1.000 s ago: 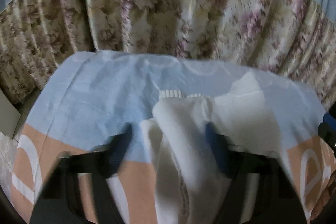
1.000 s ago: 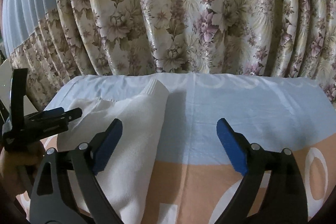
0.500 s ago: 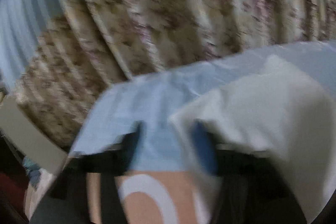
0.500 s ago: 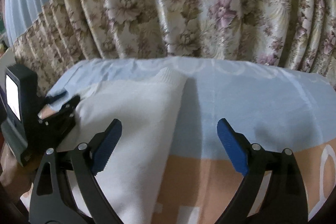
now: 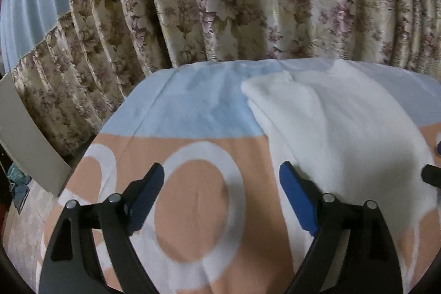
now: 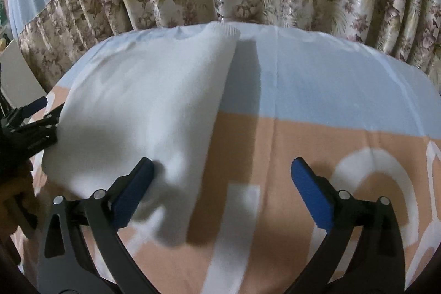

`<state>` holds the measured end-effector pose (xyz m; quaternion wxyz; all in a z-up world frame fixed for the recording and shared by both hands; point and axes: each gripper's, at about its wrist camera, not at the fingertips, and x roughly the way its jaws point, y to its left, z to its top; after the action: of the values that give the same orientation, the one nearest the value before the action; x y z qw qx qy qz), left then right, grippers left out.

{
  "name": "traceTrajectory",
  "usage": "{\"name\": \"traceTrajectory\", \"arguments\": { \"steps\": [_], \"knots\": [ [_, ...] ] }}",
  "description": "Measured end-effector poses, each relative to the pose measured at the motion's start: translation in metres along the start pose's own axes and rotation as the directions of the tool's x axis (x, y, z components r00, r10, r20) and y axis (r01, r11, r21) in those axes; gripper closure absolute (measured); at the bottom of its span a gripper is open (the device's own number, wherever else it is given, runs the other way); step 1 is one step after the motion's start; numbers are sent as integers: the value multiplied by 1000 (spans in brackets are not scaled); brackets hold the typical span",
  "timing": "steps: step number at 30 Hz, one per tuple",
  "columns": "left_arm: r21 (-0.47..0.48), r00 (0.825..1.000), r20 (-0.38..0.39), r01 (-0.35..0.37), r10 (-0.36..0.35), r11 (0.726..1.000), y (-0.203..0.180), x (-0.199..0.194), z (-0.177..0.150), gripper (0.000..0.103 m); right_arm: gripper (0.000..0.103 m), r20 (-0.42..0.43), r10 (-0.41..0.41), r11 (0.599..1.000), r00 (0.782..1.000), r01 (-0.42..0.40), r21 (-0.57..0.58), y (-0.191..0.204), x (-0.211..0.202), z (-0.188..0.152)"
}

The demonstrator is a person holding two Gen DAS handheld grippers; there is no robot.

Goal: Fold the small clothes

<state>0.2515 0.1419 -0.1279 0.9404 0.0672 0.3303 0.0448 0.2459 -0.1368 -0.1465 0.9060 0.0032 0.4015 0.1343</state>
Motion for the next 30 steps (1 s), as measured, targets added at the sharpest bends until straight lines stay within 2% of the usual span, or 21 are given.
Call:
{"name": "traceTrajectory", "arguments": {
  "steps": [3, 5, 6, 7, 9, 12, 14, 15, 19, 20, 22, 24, 26, 30],
  "knots": [
    [-17, 998, 8, 70, -70, 997, 1, -15, 0, 17, 3, 15, 19, 1000, 1000, -20, 20, -5, -12, -3],
    [-62, 990, 18, 141, -140, 988, 5, -24, 9, 17, 3, 38, 18, 999, 999, -19, 28, -8, -21, 2],
    [-84, 984, 19, 176, -175, 981, 5, -26, 14, 17, 3, 55, 21, 999, 998, -23, 34, -10, -25, 8],
    [-113, 971, 11, 237, -237, 965, 4, -26, 20, 17, 3, 62, 21, 999, 998, -24, 38, -10, -27, 12],
    [-142, 957, -1, 287, -290, 947, -2, -22, 28, 17, 3, 77, 21, 999, 997, -25, 47, -11, -29, 24],
    [-141, 950, -59, 297, -307, 944, -19, -5, 29, 17, 3, 99, 32, 998, 995, -37, 46, -8, -23, 45],
    [-206, 940, -107, 298, -324, 932, -22, 8, 24, 17, 3, 97, 53, 997, 994, -58, 48, -8, -10, 57],
    [-250, 928, -126, 312, -350, 917, -23, 15, 19, 17, 3, 86, 61, 996, 994, -66, 65, -10, 1, 63],
    [-275, 908, -144, 345, -393, 897, -34, 25, 5, 16, 4, 57, 125, 979, 990, -133, 152, -18, 28, 73],
    [-260, 911, -132, 348, -391, 901, -37, 25, 3, 16, 4, 53, 135, 977, 989, -142, 157, -18, 33, 74],
    [-241, 911, -134, 353, -391, 904, -40, 25, 4, 16, 13, 13, 160, 974, 987, -160, 161, -15, 47, 74],
    [-232, 911, -140, 352, -389, 907, -42, 28, 6, 18, 29, -25, 188, 969, 982, -181, 168, -12, 56, 67],
    [-224, 909, -136, 360, -394, 906, -45, 31, 11, 28, 34, -16, 212, 960, 977, -205, 193, -12, 56, 60],
    [-276, 910, -112, 357, -398, 893, -46, 38, 10, 35, 37, -2, 214, 947, 977, -207, 246, -8, 49, 46]
  ]
}}
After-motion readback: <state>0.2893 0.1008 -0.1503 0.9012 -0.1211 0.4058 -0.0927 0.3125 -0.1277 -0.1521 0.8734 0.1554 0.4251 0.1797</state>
